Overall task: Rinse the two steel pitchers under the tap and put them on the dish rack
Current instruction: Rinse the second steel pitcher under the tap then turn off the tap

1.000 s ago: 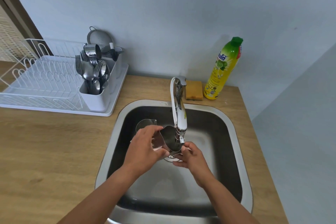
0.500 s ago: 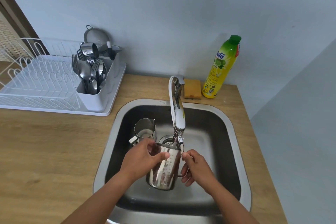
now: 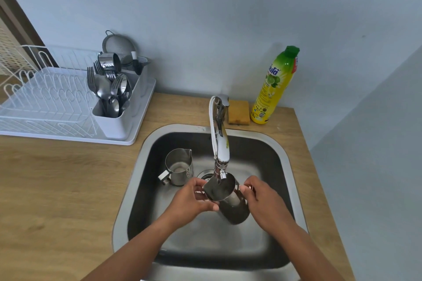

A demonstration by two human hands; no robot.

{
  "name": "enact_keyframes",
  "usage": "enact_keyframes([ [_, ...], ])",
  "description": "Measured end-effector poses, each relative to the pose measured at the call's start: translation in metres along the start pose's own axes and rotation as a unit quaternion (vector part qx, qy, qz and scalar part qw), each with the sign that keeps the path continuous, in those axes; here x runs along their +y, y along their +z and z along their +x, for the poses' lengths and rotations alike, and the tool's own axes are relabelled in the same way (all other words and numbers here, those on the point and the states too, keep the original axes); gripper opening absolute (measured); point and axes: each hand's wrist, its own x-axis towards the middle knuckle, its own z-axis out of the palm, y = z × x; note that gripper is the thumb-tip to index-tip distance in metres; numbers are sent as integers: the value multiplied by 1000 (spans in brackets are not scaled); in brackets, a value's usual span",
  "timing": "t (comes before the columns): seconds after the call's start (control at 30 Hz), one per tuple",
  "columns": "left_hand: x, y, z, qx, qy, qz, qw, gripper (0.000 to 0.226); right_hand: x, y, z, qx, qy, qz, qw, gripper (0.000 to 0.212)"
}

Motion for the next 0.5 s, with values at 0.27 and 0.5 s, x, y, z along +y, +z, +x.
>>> enact_keyframes([
  [0.27, 10, -1, 8, 87, 68, 61, 992, 66, 0, 12, 8, 34, 10, 112, 993, 10],
  [0.5, 24, -15, -1, 152, 141, 194, 959, 69, 4, 38, 22, -1, 92, 354, 931, 15],
])
